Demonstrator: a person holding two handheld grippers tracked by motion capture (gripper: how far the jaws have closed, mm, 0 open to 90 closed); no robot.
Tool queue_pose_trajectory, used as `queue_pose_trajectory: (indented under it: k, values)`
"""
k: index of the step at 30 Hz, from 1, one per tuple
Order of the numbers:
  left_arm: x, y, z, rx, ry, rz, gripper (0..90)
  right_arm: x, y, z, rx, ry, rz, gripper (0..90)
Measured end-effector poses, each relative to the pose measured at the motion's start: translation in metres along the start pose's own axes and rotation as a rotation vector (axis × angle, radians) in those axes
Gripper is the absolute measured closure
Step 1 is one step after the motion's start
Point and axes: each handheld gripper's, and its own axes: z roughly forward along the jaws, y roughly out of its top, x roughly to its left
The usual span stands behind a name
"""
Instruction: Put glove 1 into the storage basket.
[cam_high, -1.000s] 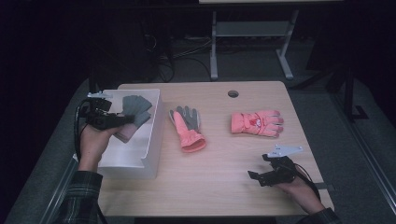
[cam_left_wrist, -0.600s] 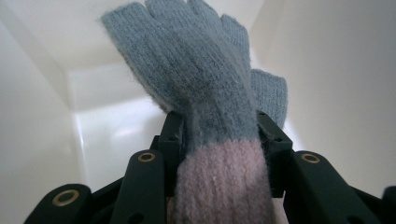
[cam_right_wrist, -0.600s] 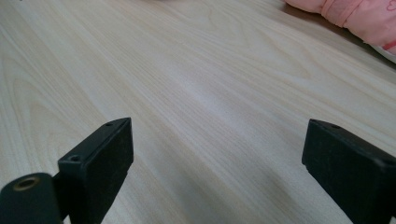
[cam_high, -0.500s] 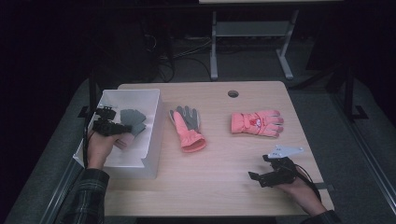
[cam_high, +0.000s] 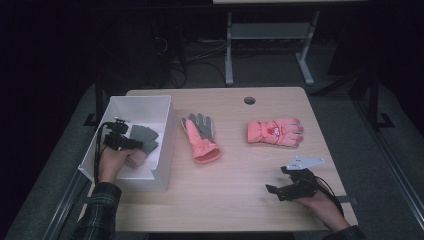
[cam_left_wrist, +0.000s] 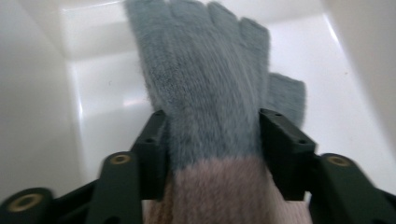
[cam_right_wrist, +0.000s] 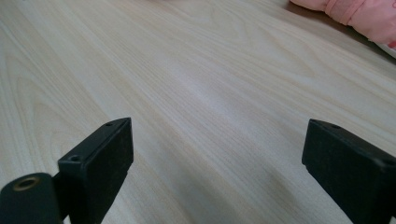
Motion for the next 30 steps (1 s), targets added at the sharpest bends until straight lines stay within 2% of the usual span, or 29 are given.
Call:
queue_pose_trajectory:
  k: [5,7,12,13,15,18,20,23,24,25,27,30]
  values:
    - [-0.006,0.003,-0.010,-0.049,0.040,0.003,30.0,0.000,0.000,0.000,0.000,-0.001,-0.003,8.7]
    - [-0.007,0.005,-0.017,-0.075,0.034,0.004,25.5,0.000,0.000,0.000,0.003,0.002,-0.004,8.7]
    - [-0.011,0.012,-0.031,-0.085,0.015,0.029,18.6,0.001,0.000,0.000,0.004,0.004,-0.006,8.7]
    - [-0.014,0.015,-0.040,-0.104,-0.006,0.036,17.5,0.001,0.000,0.000,0.005,0.002,-0.003,8.7]
    - [-0.017,0.017,-0.049,-0.120,-0.035,0.040,17.1,0.001,0.000,0.000,0.005,0.001,-0.003,8.7]
    - [-0.021,0.019,-0.054,-0.129,-0.056,0.051,16.0,0.001,0.000,0.000,0.005,0.000,-0.005,8.7]
    - [-0.031,0.022,-0.062,-0.127,-0.082,0.091,14.8,0.002,0.000,0.002,0.012,0.000,-0.012,8.7]
    - [-0.040,0.026,-0.071,-0.157,-0.126,0.107,13.9,0.002,-0.001,0.001,0.016,-0.005,-0.011,8.7]
    - [-0.040,0.026,-0.071,-0.157,-0.126,0.107,13.7,0.002,-0.001,0.001,0.016,-0.005,-0.011,8.7]
    - [-0.047,0.029,-0.077,-0.173,-0.138,0.129,13.7,0.002,-0.002,0.000,0.013,-0.007,-0.003,8.7]
    - [-0.050,0.030,-0.078,-0.178,-0.141,0.133,13.8,0.001,-0.002,0.000,0.012,-0.008,-0.003,8.7]
    - [-0.065,0.034,-0.087,-0.209,-0.169,0.144,13.8,0.001,-0.002,0.000,0.015,-0.009,-0.002,8.7]
